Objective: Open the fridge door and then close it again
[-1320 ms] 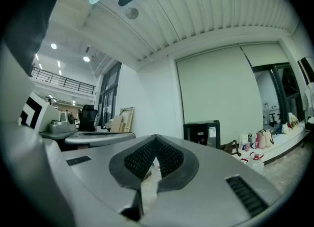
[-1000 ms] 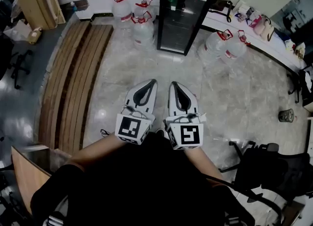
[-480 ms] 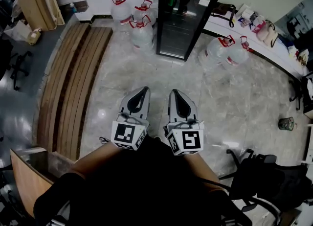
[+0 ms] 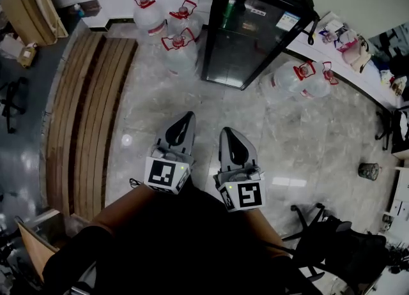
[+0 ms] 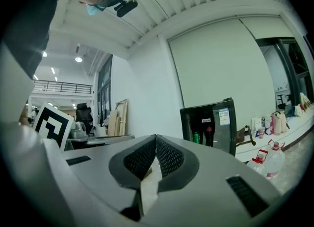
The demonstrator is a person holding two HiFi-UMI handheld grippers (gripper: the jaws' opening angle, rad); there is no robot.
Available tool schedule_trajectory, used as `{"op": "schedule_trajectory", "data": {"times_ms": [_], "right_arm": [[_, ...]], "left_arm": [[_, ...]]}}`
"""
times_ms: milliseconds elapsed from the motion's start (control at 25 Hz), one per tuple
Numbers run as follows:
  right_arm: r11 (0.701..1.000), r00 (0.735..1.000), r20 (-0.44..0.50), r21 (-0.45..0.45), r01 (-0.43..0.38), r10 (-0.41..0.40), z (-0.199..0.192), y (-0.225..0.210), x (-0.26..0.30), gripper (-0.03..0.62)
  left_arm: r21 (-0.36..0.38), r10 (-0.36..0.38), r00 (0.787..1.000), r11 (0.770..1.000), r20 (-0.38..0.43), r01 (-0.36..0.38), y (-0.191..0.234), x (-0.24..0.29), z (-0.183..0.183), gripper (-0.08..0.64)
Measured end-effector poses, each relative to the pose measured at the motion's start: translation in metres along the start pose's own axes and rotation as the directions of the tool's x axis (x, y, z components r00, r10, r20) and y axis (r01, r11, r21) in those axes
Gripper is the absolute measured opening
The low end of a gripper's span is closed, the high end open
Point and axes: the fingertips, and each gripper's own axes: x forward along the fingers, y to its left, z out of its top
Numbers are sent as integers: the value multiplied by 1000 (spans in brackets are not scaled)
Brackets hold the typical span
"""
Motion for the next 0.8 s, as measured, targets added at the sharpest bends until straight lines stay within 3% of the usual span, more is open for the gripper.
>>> {"op": "schedule_trajectory", "data": {"times_ms": [200,360,560,800], "right_arm": [[997,998,-8,39,62,-61,9,-28,99,15],[994,995,-12,45,97,-96,17,-48,145,15],[993,994,-35,59,106,-105,14,-77,182,15],[995,998,-30,82,50,-48,9,-114,226,15]], "left_arm": [[9,-59,998,998,-28,60,66,81,7,7],[-7,-64,997,998,-48,63,98,122,11,6],[-35,-58,994,998,-93,55,112,163,-2,7],[25,-50,990,998,-131,54,113,221,-12,8]]}}
